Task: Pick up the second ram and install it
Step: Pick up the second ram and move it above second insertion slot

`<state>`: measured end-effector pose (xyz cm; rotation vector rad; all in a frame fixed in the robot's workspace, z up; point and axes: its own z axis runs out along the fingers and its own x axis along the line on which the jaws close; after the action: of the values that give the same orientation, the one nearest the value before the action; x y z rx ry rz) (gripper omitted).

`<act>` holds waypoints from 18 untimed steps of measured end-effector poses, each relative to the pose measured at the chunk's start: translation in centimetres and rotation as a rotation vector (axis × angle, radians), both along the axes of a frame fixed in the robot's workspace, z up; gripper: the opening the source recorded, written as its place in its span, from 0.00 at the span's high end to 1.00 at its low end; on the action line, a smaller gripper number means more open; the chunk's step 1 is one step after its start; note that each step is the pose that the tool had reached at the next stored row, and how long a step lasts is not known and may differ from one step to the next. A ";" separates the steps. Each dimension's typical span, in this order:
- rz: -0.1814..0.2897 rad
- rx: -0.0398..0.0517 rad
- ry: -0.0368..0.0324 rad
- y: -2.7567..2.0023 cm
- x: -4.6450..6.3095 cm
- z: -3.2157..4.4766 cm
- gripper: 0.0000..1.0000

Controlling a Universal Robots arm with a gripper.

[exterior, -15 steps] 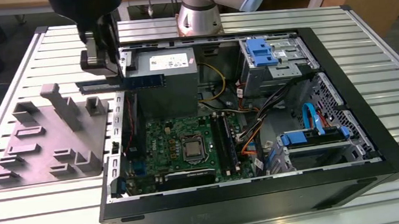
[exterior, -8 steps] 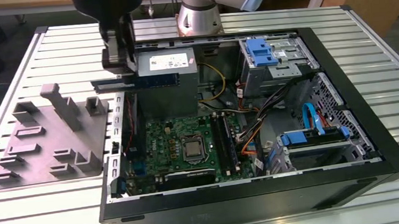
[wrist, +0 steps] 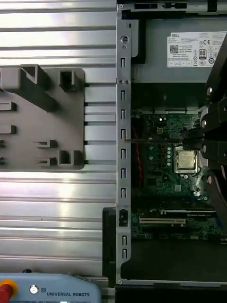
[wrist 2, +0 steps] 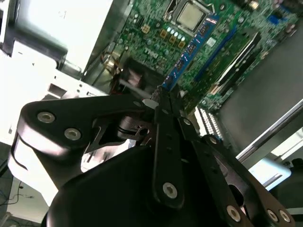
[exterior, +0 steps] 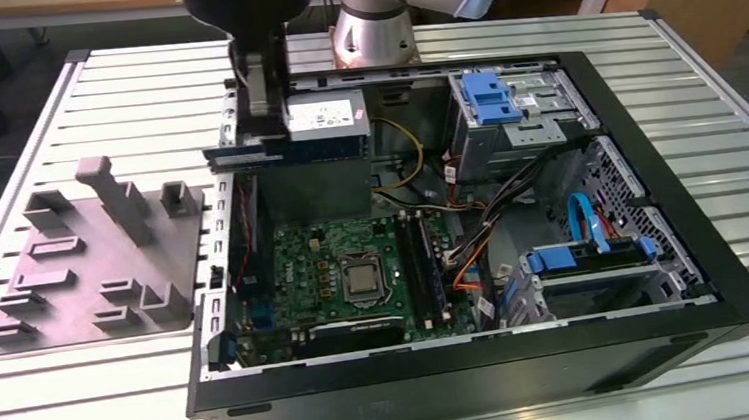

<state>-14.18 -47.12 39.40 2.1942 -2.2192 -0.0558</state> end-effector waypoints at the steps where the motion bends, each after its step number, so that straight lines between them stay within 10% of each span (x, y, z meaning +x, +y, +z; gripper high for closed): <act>1: 0.000 0.0001 0.0002 -0.01 0.3 0.00 0.88; 18: 0.000 0.0001 0.0043 -0.25 5.6 0.00 0.88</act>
<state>-8.55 -47.37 39.39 2.1920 -2.2171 -0.0606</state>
